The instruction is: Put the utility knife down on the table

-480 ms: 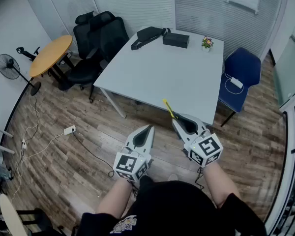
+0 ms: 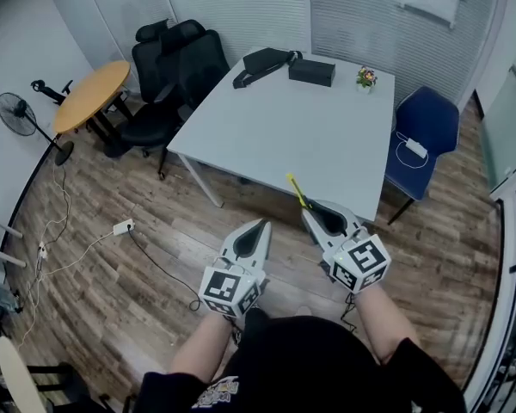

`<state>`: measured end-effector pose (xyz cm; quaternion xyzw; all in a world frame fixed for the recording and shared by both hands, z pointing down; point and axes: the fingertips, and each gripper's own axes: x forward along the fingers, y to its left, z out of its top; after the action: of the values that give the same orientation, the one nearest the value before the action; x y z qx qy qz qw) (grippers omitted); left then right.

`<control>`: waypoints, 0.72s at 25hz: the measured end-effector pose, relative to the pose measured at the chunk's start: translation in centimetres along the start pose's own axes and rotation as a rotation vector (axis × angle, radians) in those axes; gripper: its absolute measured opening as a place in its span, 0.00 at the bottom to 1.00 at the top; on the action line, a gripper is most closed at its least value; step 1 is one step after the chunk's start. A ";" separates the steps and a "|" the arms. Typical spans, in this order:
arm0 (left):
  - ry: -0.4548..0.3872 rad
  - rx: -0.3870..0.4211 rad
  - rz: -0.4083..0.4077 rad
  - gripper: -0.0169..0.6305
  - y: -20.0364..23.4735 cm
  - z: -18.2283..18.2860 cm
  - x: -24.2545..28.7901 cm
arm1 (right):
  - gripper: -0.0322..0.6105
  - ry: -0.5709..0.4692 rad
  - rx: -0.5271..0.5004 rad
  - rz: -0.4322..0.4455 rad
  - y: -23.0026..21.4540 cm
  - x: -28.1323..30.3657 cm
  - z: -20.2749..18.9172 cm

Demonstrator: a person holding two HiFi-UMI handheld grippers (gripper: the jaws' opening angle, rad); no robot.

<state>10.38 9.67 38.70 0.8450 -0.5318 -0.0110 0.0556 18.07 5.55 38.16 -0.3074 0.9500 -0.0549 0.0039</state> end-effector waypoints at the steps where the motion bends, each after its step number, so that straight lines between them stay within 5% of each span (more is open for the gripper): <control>1: 0.000 0.000 0.002 0.04 0.2 0.0 -0.1 | 0.16 0.001 0.000 0.000 0.1 0.1 0.0; 18: 0.025 -0.050 -0.033 0.04 7.1 -0.5 0.3 | 0.16 0.051 0.021 -0.057 0.4 6.6 -1.4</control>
<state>4.16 6.39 39.99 0.8521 -0.5166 -0.0145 0.0830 12.39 2.13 39.73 -0.3328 0.9400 -0.0729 -0.0188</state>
